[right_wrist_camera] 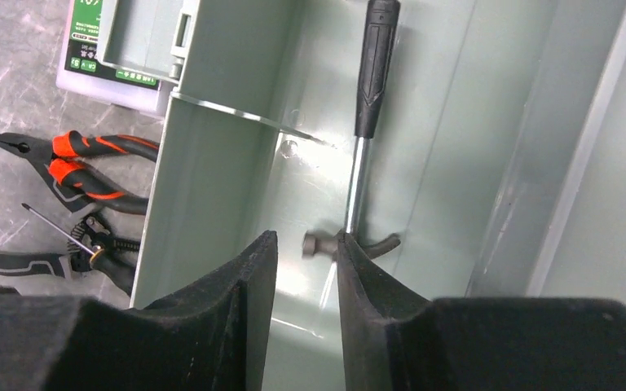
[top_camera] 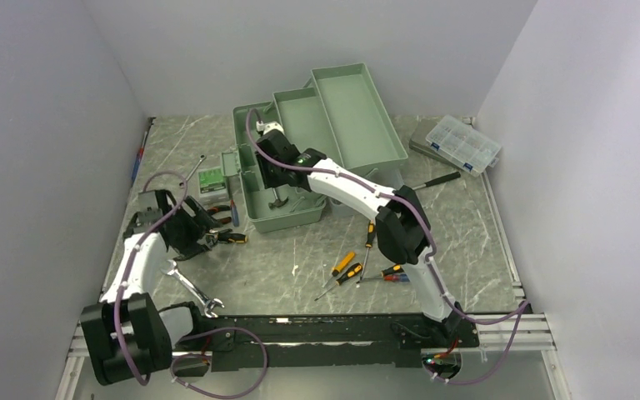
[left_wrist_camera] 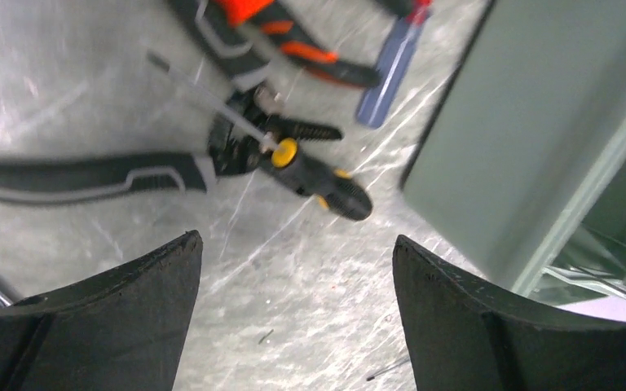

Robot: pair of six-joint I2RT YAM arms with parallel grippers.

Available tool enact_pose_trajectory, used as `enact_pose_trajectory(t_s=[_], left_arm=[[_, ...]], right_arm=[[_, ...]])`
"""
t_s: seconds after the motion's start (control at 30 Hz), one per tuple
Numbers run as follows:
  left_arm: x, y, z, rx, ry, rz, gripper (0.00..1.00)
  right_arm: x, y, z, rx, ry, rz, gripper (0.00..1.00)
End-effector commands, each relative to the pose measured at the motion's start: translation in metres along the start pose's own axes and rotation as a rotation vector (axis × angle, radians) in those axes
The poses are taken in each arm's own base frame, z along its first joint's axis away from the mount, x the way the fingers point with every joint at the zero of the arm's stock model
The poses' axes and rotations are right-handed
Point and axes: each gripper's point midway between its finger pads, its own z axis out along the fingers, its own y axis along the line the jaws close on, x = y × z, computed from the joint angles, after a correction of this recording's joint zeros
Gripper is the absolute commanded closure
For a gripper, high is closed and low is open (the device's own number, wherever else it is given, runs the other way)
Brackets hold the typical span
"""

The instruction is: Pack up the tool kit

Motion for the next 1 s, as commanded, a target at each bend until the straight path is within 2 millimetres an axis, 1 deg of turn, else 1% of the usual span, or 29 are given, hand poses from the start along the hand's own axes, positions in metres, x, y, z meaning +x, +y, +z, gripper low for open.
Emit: enact_pose_trajectory(t_s=[0.0, 0.13, 0.2, 0.27, 0.37, 0.4, 0.47, 0.5, 0.6, 0.63, 0.8, 0.97], left_arm=[[0.005, -0.002, 0.0, -0.032, -0.086, -0.142, 0.12], [0.016, 0.008, -0.001, -0.185, -0.122, -0.236, 0.12], [0.027, 0.012, -0.001, -0.264, -0.108, -0.277, 0.11], [0.033, 0.007, 0.003, -0.283, -0.098, -0.281, 0.1], [0.039, 0.005, 0.01, -0.325, -0.094, -0.33, 0.12], [0.041, 0.005, 0.013, -0.342, -0.089, -0.342, 0.12], [0.043, 0.002, 0.018, -0.365, -0.078, -0.351, 0.12], [0.041, -0.002, 0.019, -0.369, -0.078, -0.353, 0.12], [0.038, -0.006, 0.025, -0.408, -0.077, -0.365, 0.13], [0.037, -0.007, 0.028, -0.422, -0.076, -0.372, 0.14], [0.034, -0.011, 0.037, -0.45, -0.073, -0.407, 0.18], [0.041, -0.01, 0.048, -0.477, -0.039, -0.463, 0.25]], right_arm=[[-0.04, 0.008, -0.027, -0.014, -0.115, -0.014, 0.64], [-0.058, 0.009, -0.059, -0.035, -0.182, -0.021, 0.64], [-0.066, 0.008, -0.078, -0.046, -0.221, -0.012, 0.64], [-0.071, 0.006, -0.097, -0.058, -0.26, 0.001, 0.64], [-0.076, -0.002, -0.124, -0.053, -0.312, 0.012, 0.64], [-0.072, -0.008, -0.129, -0.035, -0.315, 0.014, 0.63], [-0.075, -0.016, -0.148, -0.015, -0.348, 0.014, 0.63], [-0.074, -0.021, -0.156, -0.002, -0.359, 0.012, 0.63], [-0.073, -0.038, -0.181, 0.03, -0.397, 0.024, 0.64], [-0.074, -0.043, -0.194, 0.033, -0.419, 0.035, 0.64], [-0.066, -0.064, -0.223, 0.043, -0.458, 0.063, 0.64], [-0.055, -0.077, -0.24, 0.053, -0.469, 0.071, 0.65]])
